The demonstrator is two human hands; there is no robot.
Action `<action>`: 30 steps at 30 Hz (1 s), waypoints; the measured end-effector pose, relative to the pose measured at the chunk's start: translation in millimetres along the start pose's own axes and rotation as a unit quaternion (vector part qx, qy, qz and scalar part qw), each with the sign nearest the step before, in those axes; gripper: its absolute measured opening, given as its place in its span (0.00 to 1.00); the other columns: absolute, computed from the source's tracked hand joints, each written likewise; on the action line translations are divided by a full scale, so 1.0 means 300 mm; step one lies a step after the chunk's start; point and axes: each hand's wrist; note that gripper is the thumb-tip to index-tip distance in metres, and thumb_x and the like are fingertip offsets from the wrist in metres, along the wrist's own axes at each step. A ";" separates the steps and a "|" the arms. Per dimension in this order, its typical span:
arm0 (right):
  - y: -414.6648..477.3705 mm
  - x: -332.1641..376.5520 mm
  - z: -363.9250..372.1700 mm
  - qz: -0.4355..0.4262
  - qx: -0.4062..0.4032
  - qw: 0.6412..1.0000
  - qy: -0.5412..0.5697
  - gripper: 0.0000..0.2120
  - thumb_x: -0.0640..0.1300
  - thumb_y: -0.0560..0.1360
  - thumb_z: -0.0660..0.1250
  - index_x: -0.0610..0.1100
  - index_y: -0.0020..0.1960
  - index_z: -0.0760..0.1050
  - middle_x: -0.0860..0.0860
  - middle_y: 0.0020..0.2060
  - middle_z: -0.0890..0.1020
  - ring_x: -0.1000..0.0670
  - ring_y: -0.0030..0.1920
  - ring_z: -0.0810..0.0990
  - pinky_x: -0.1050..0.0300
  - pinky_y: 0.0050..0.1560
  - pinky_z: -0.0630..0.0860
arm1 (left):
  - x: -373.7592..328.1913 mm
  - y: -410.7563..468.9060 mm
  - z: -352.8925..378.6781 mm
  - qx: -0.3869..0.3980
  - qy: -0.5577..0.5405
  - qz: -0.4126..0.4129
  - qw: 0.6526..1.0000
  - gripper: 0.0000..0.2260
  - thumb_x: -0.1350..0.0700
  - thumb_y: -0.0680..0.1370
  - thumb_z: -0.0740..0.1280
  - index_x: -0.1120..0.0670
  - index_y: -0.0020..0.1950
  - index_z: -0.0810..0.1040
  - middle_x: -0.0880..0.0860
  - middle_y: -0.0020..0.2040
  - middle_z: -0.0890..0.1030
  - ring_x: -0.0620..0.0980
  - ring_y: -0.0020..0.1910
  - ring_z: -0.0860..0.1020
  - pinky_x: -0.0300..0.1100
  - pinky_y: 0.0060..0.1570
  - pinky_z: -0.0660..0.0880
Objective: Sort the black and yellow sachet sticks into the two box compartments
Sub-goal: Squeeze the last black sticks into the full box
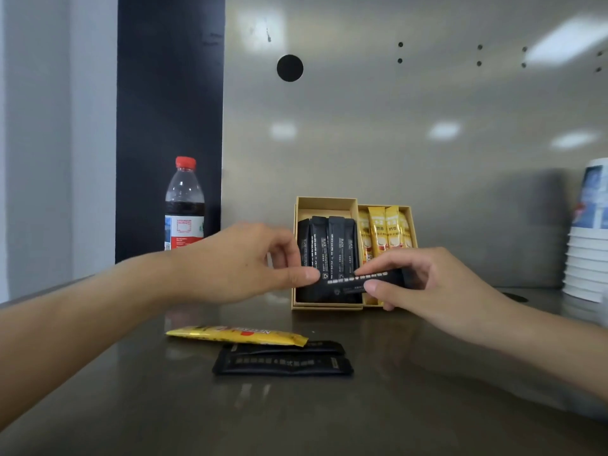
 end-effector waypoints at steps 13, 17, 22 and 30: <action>0.014 -0.006 0.001 -0.016 -0.035 0.993 0.108 0.11 0.42 0.74 0.73 0.48 0.55 0.76 0.49 0.43 0.86 0.48 0.41 0.86 0.60 0.44 0.81 | -0.028 -0.009 0.073 -0.026 0.054 0.046 0.997 0.05 0.44 0.78 0.70 0.43 0.47 0.81 0.41 0.42 0.81 0.40 0.38 0.77 0.43 0.44 0.79; 0.013 -0.012 0.009 -0.003 -0.036 0.995 0.088 0.06 0.40 0.78 0.69 0.49 0.52 0.77 0.51 0.43 0.85 0.50 0.42 0.86 0.58 0.39 0.78 | -0.030 -0.013 0.093 -0.021 0.080 0.052 0.995 0.06 0.42 0.78 0.68 0.42 0.48 0.80 0.39 0.42 0.80 0.36 0.37 0.74 0.39 0.39 0.73; 0.002 -0.001 0.024 0.023 0.014 0.998 0.056 0.08 0.44 0.78 0.69 0.55 0.55 0.79 0.56 0.49 0.84 0.55 0.50 0.84 0.54 0.44 0.82 | -0.036 -0.019 0.081 -0.023 0.066 0.056 0.996 0.10 0.38 0.78 0.66 0.43 0.49 0.80 0.41 0.40 0.80 0.38 0.37 0.75 0.38 0.37 0.72; -0.006 0.043 0.067 0.006 0.070 0.990 0.121 0.06 0.39 0.78 0.70 0.49 0.51 0.81 0.48 0.48 0.84 0.44 0.38 0.86 0.52 0.43 0.81 | -0.110 -0.041 0.134 -0.041 0.084 0.080 0.992 0.15 0.33 0.76 0.64 0.43 0.48 0.78 0.41 0.38 0.79 0.35 0.34 0.74 0.35 0.34 0.66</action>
Point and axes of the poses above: each hand's wrist, its own y-axis towards the middle knuckle, its own z-axis out of the palm, x = y × z
